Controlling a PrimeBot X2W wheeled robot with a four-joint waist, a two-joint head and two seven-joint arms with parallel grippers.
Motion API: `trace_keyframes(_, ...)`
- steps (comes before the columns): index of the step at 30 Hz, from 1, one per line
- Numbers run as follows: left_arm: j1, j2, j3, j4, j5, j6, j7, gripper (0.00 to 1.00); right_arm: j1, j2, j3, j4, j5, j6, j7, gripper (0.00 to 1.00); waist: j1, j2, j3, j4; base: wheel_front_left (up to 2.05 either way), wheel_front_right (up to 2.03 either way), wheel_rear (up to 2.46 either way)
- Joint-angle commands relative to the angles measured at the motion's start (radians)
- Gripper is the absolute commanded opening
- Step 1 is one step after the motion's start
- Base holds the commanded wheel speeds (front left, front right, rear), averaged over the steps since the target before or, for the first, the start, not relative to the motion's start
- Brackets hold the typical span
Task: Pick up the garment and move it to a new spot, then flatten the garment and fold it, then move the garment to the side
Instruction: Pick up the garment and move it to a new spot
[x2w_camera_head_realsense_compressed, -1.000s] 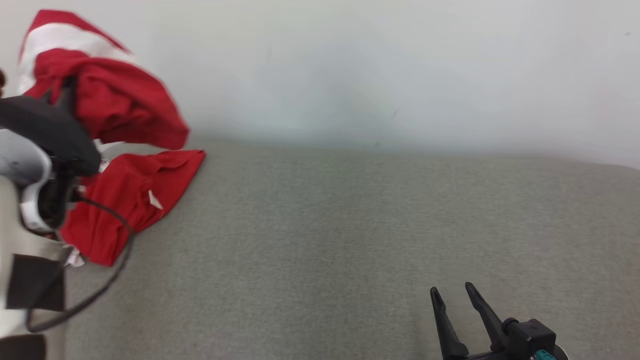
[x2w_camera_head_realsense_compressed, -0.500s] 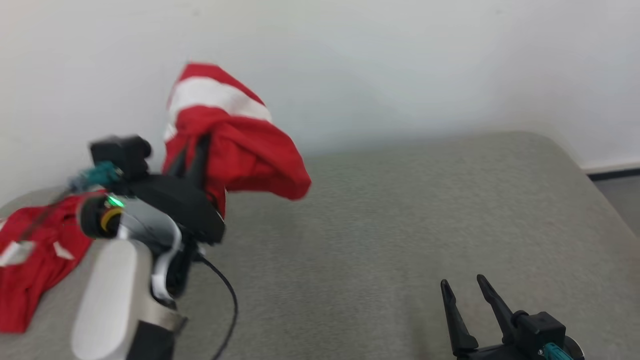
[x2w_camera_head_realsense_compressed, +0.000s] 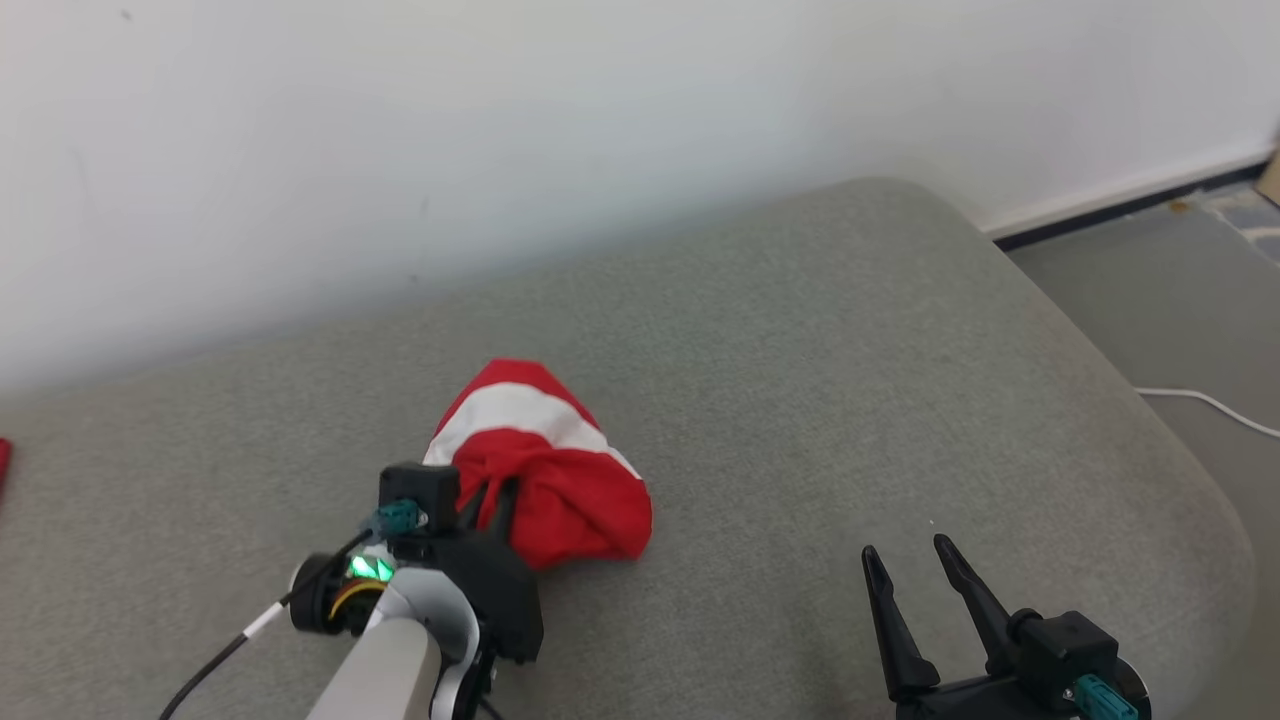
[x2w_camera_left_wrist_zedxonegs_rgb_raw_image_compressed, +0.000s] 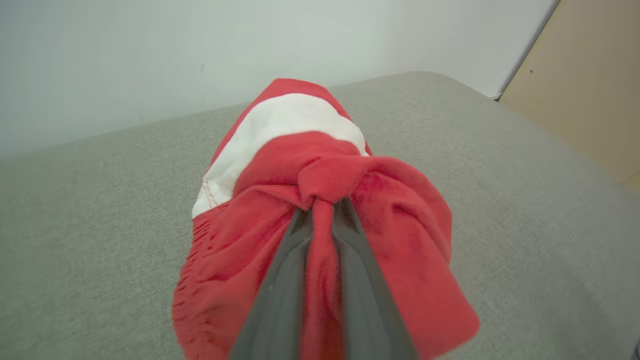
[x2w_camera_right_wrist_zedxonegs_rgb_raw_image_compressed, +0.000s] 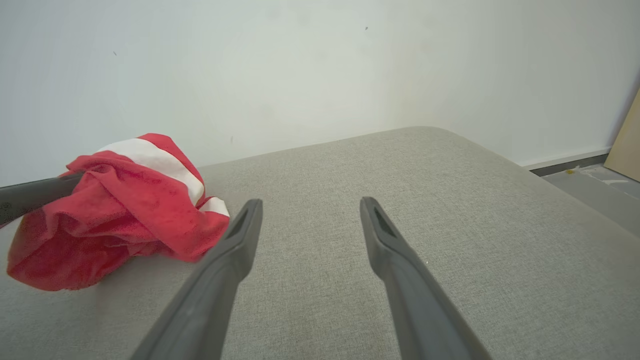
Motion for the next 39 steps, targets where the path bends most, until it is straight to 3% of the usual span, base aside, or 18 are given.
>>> trace_keyframes(1,0.004,0.001,-0.009,0.032,0.001,0.007,-0.016,0.0,-0.004,0.0,0.001,0.004,0.008,-0.002,-0.009,1.0,0.0,0.0,0.04,-0.048,0.0,0.0,0.0)
trace_keyframes(2,0.002,0.0,-0.018,0.058,-0.007,0.008,-0.021,0.43,-0.004,0.0,0.001,0.005,0.007,-0.002,-0.01,1.0,0.0,0.0,0.042,-0.05,0.0,0.0,0.0)
trace_keyframes(3,-0.001,0.0,-0.03,0.079,-0.016,0.007,-0.032,0.98,-0.003,0.0,0.0,0.007,0.007,-0.002,-0.012,1.0,0.0,0.0,0.043,-0.05,0.0,0.0,0.0)
trace_keyframes(9,0.007,0.0,-0.1,0.108,-0.106,-0.018,-0.1,1.0,0.007,0.0,-0.025,0.013,0.006,-0.002,-0.019,1.0,0.0,0.0,0.036,-0.007,0.0,0.0,0.0)
trace_keyframes(11,0.033,-0.002,-0.128,0.068,-0.153,-0.02,-0.152,1.0,0.026,0.0,-0.048,0.011,0.004,-0.002,-0.026,1.0,0.0,0.0,0.022,0.047,0.0,0.0,0.0)
trace_keyframes(17,0.102,0.002,-0.129,-0.066,-0.174,0.025,-0.248,1.0,0.063,0.0,-0.097,0.003,0.014,-0.002,-0.031,1.0,0.0,0.0,-0.012,0.155,0.0,0.0,0.0)
trace_keyframes(22,0.216,0.041,-0.044,-0.226,-0.147,0.082,-0.278,1.0,0.081,0.0,-0.125,-0.004,0.015,-0.002,-0.037,1.0,0.0,0.0,-0.039,0.222,0.0,0.0,0.0)
trace_keyframes(27,0.389,0.064,0.074,-0.399,-0.045,0.118,-0.279,1.0,0.091,0.0,-0.146,-0.004,0.001,-0.002,-0.046,1.0,0.0,0.0,-0.065,0.259,0.0,0.0,0.0)
trace_keyframes(33,0.551,0.052,0.172,-0.47,0.051,0.088,-0.279,1.0,0.115,0.0,-0.153,0.006,-0.012,-0.002,-0.06,1.0,0.0,0.0,-0.095,0.29,0.0,0.0,0.0)
trace_keyframes(39,0.63,0.042,0.253,-0.444,0.104,0.05,-0.279,1.0,0.149,-0.015,-0.141,0.015,-0.002,-0.002,-0.071,1.0,0.0,0.0,-0.118,0.308,0.0,0.0,0.0)
